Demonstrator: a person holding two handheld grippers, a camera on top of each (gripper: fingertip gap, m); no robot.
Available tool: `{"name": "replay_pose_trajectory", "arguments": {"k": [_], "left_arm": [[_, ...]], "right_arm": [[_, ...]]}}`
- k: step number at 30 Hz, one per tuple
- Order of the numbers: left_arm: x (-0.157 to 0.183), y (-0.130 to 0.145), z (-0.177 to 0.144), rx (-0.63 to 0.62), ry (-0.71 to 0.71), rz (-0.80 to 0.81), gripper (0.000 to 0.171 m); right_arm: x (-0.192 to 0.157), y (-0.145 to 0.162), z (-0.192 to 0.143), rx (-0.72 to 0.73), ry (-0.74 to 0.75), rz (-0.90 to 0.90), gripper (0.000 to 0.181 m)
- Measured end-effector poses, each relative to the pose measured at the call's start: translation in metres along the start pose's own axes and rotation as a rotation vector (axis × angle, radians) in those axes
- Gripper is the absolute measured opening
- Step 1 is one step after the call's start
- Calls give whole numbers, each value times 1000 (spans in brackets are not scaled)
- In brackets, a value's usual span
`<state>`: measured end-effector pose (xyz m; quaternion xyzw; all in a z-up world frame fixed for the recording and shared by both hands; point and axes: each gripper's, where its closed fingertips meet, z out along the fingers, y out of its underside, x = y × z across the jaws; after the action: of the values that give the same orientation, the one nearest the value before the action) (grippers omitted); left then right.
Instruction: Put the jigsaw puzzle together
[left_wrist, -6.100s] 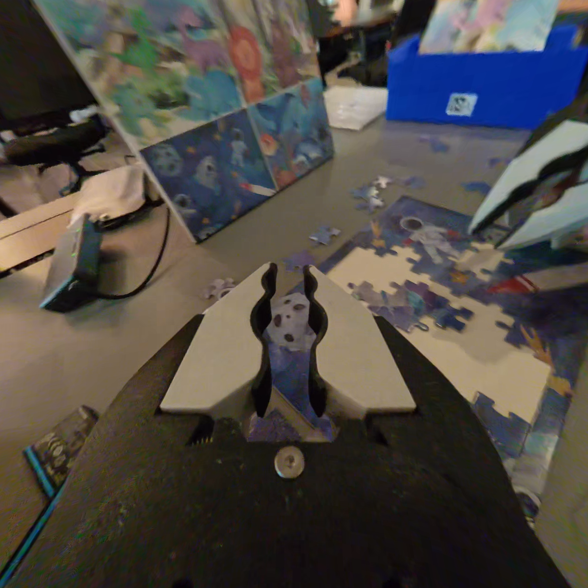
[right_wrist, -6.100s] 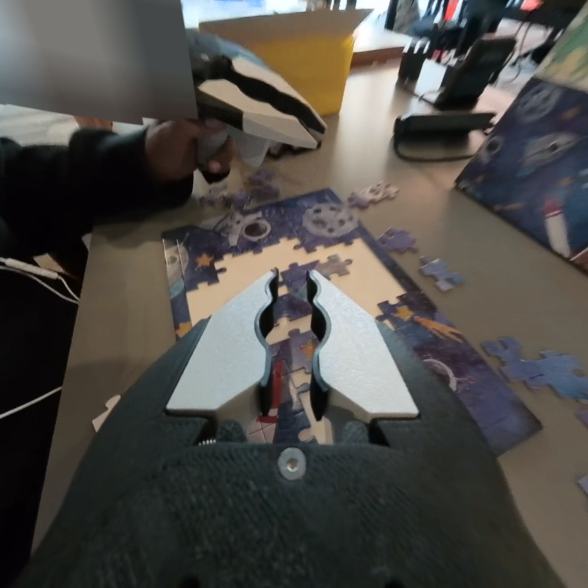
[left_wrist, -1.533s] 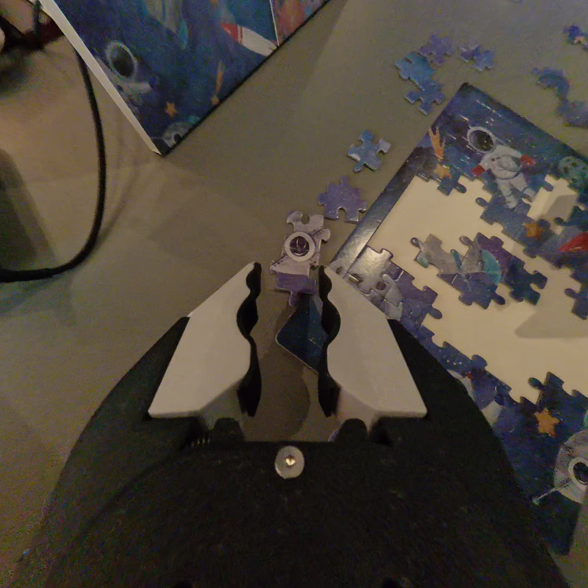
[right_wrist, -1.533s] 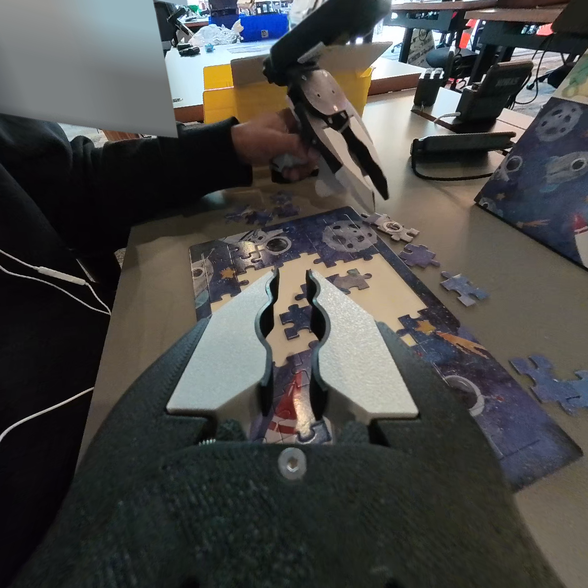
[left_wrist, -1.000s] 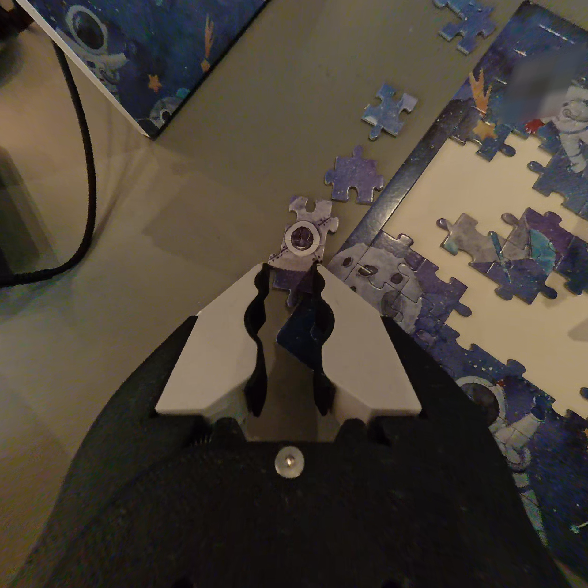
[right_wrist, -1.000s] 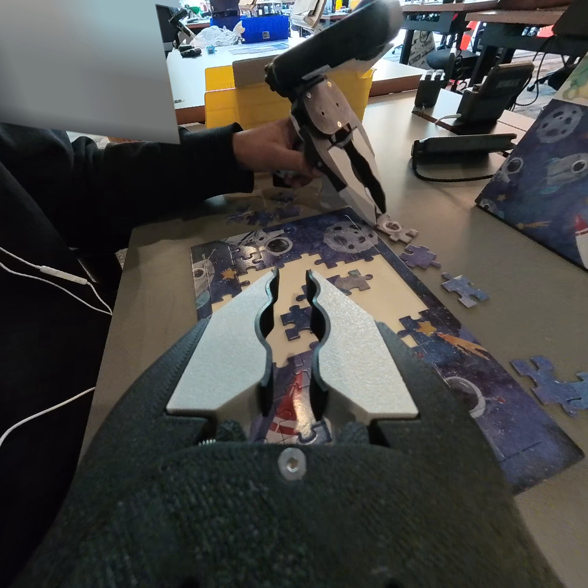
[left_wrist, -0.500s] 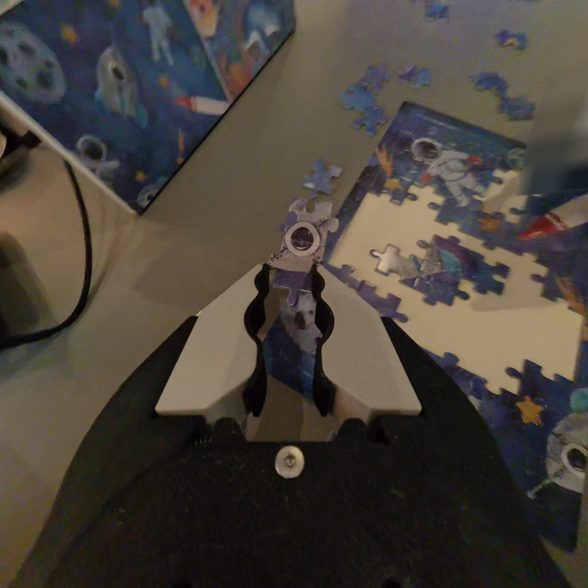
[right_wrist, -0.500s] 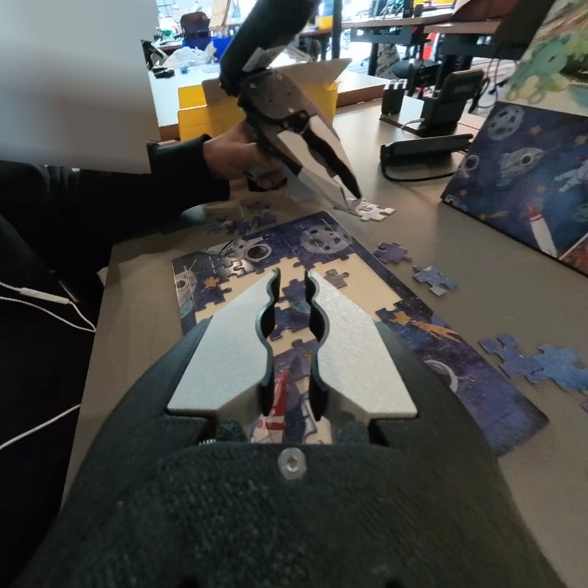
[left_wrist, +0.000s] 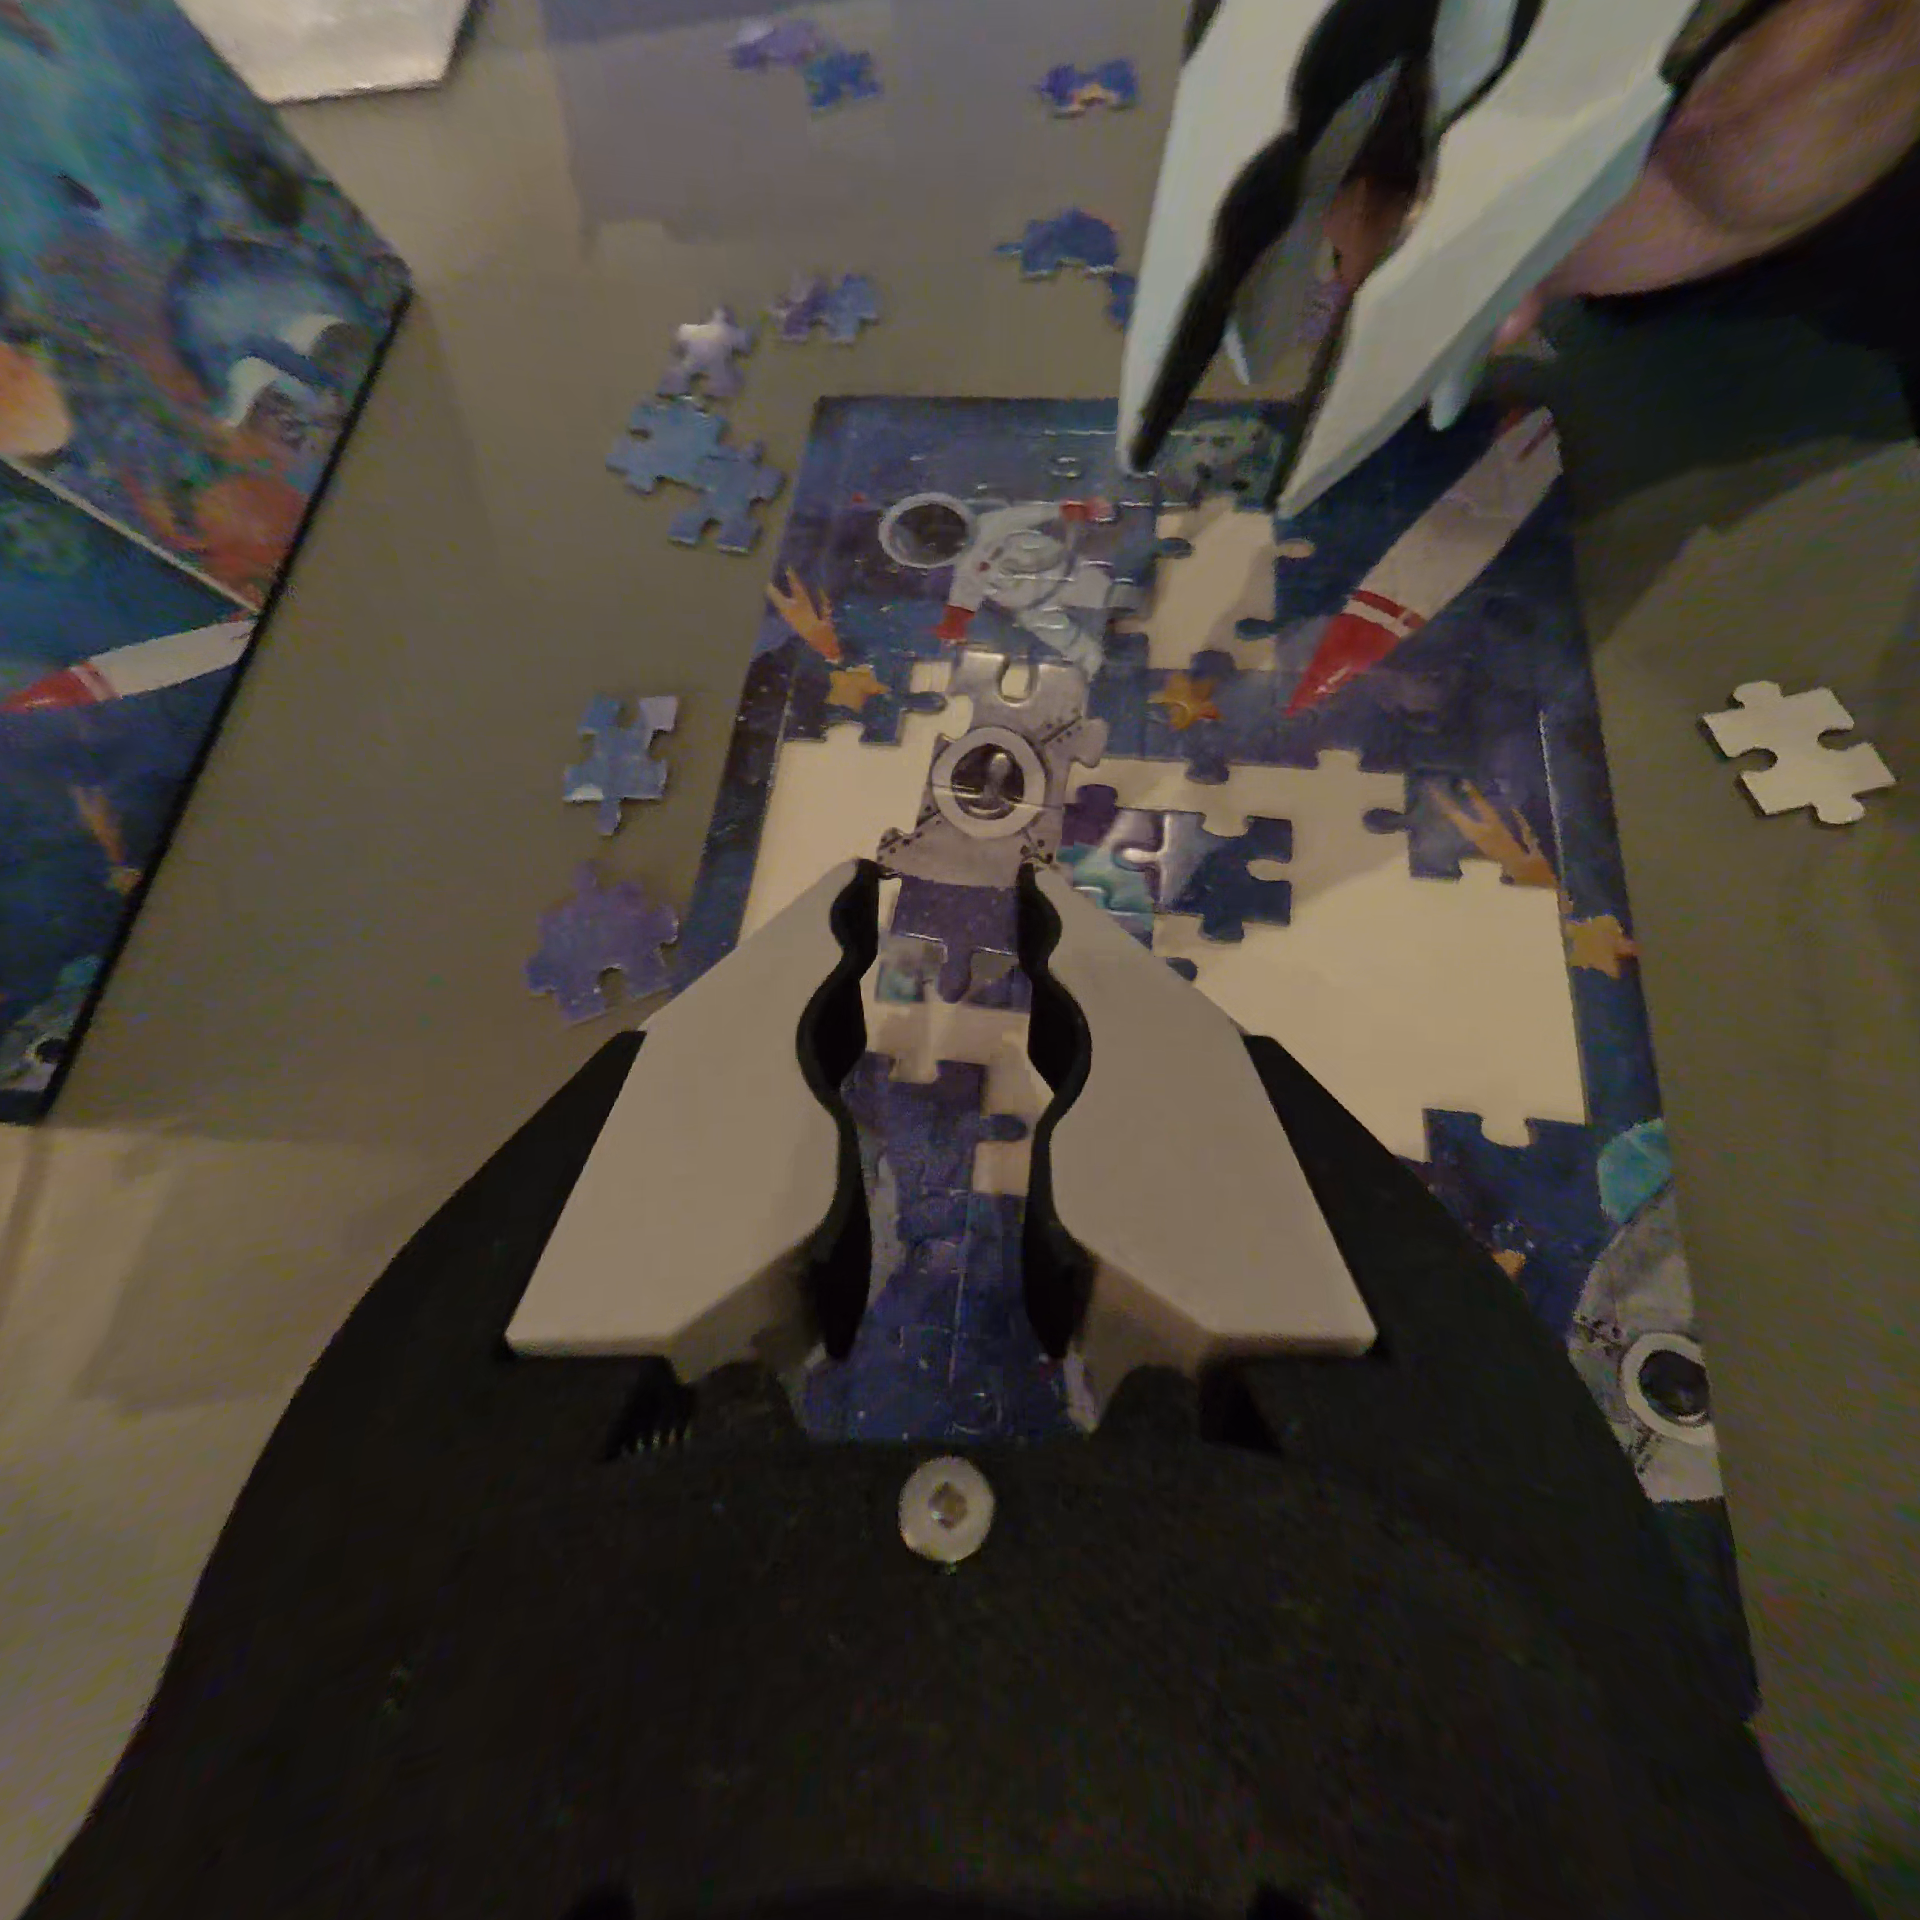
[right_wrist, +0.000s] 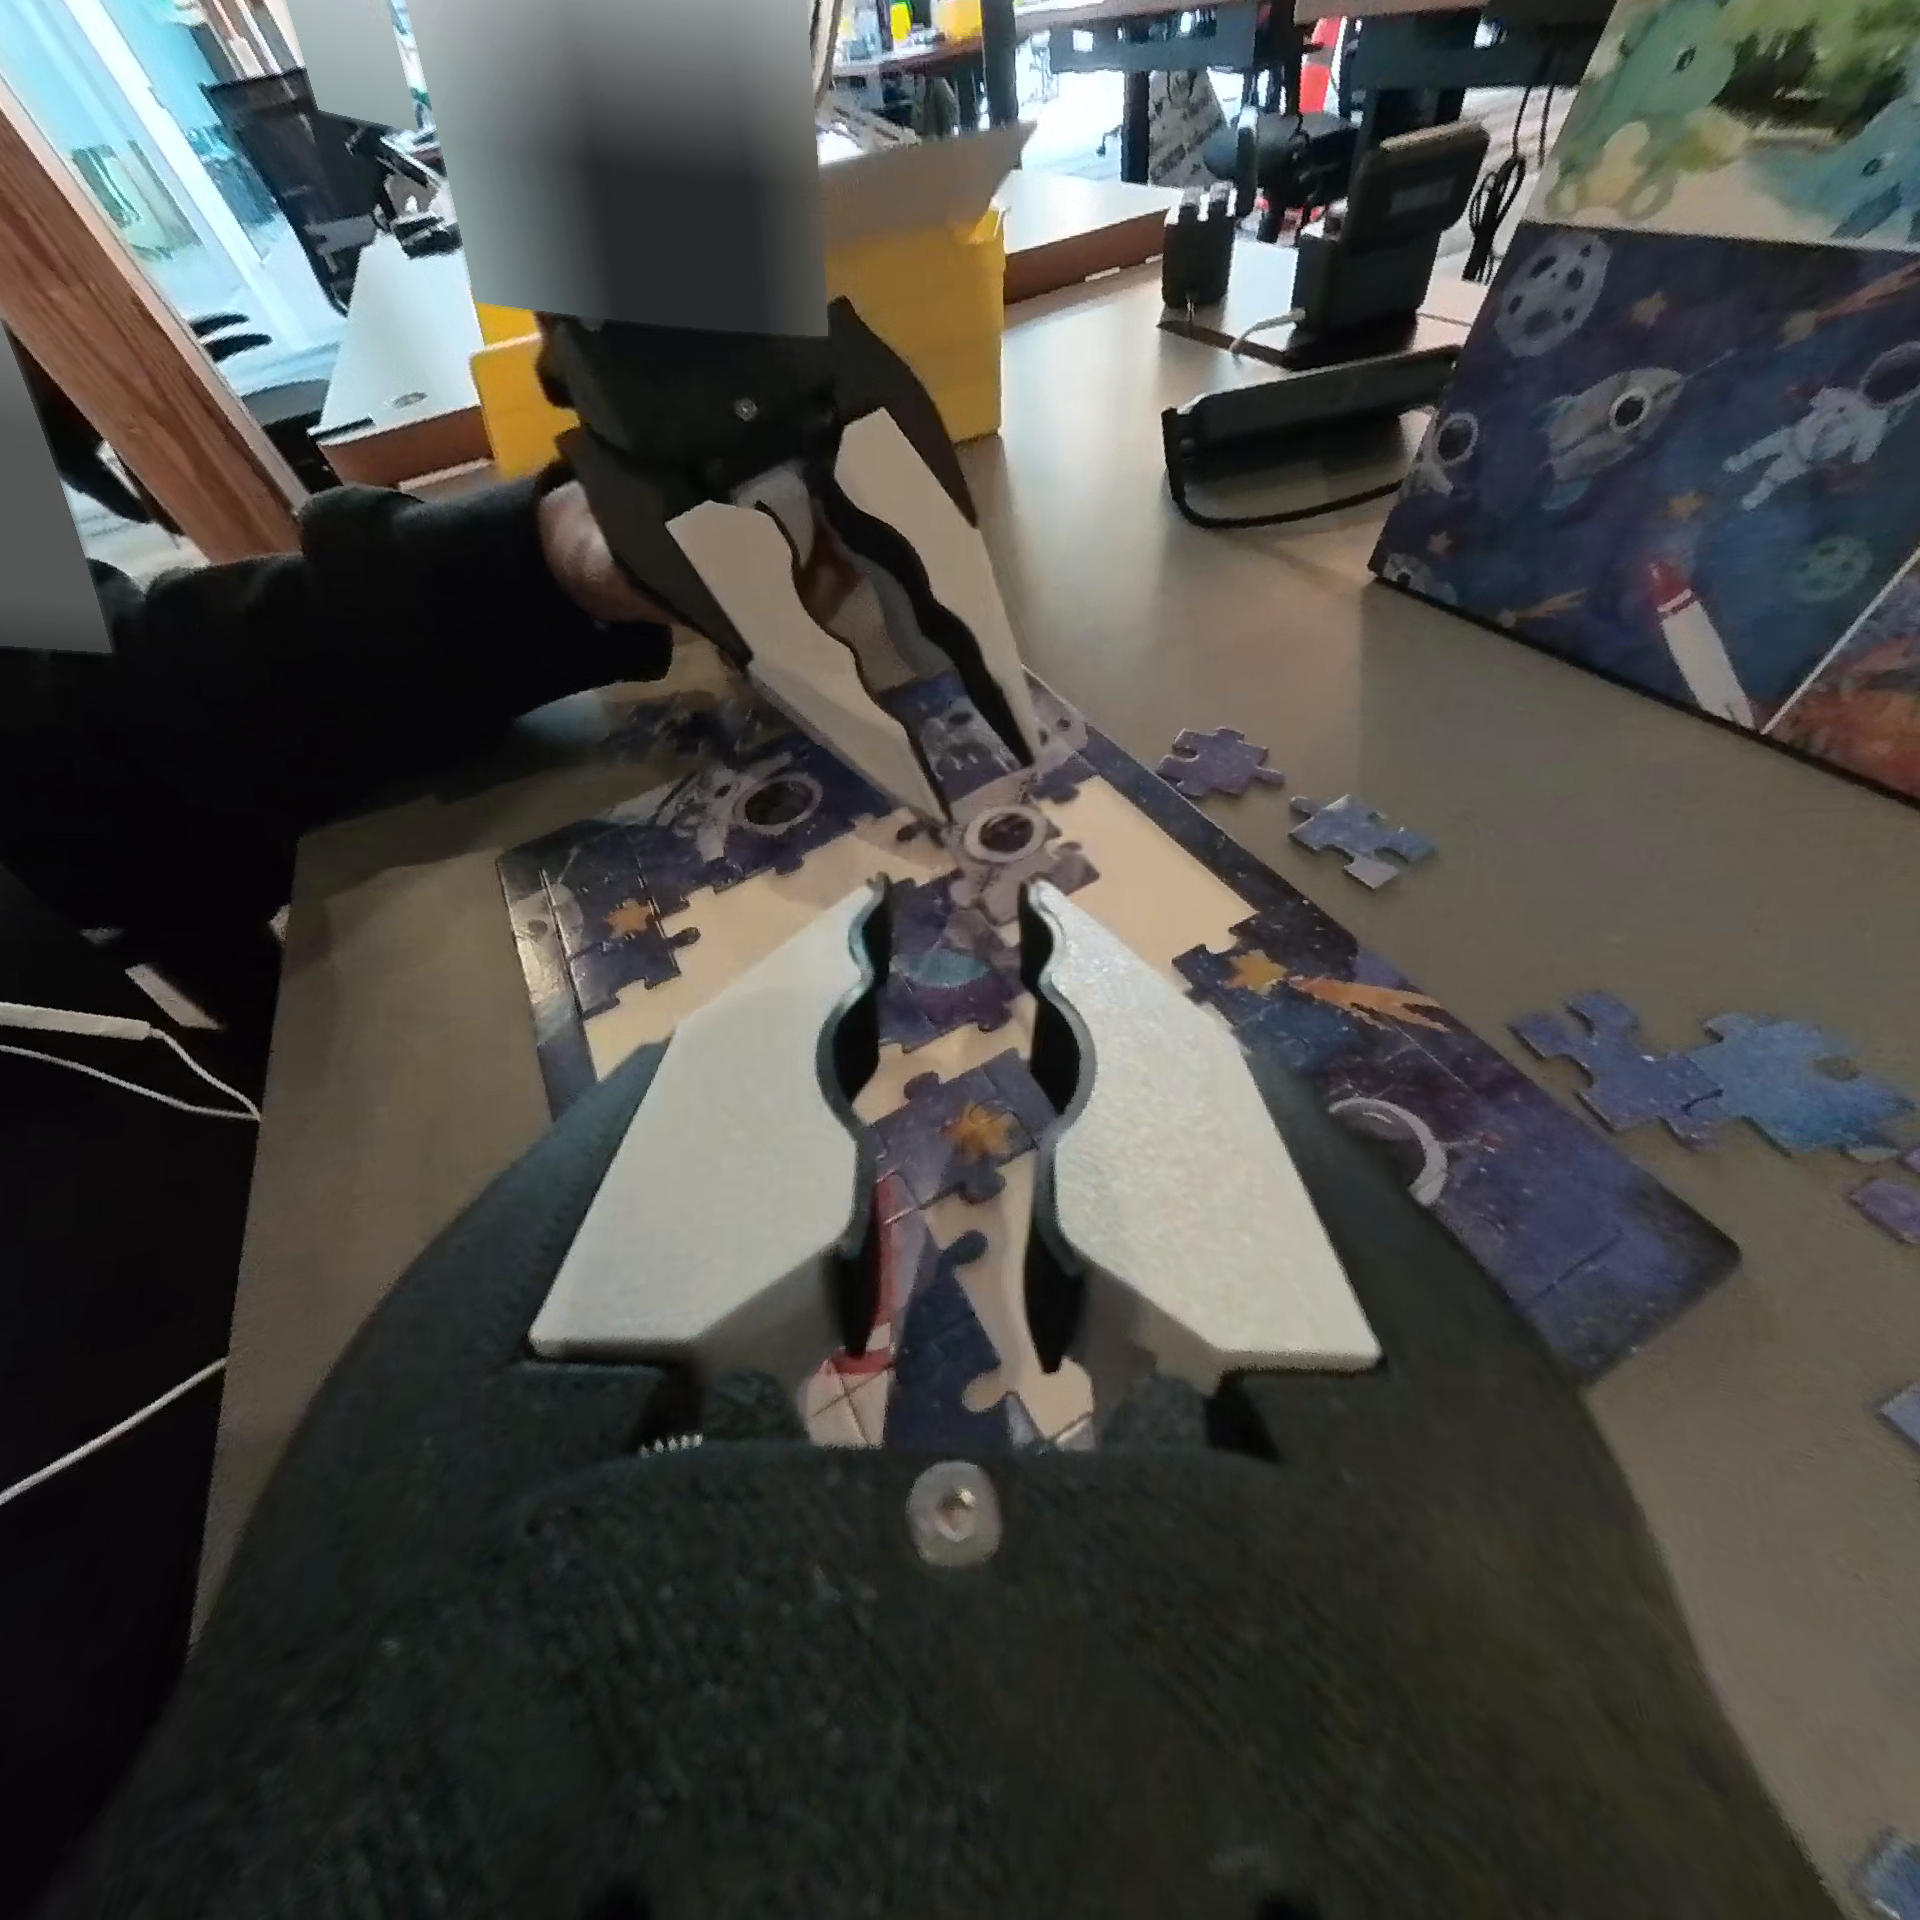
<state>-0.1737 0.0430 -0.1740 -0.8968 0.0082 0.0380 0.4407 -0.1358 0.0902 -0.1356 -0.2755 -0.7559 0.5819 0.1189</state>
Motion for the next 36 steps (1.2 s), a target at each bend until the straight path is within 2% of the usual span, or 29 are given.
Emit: {"name": "replay_pose_trajectory", "arguments": {"k": [9, 17, 23, 31, 36], "left_arm": [[22, -2, 9, -24, 53, 93, 24], [28, -8, 8, 1, 57, 124, 24], [33, -14, 6, 29, 67, 144, 24], [41, -25, 2, 76, 73, 177, 24], [47, -32, -2, 112, 88, 184, 24]], "right_arm": [[1, 18, 9, -89, -24, 57, 40], [-4, 24, 12, -125, -75, 109, 46], [-5, 23, 12, -119, -105, 163, 46], [-15, 8, 5, -17, -271, 346, 45], [-21, 10, 6, -35, -315, 373, 36]]}}
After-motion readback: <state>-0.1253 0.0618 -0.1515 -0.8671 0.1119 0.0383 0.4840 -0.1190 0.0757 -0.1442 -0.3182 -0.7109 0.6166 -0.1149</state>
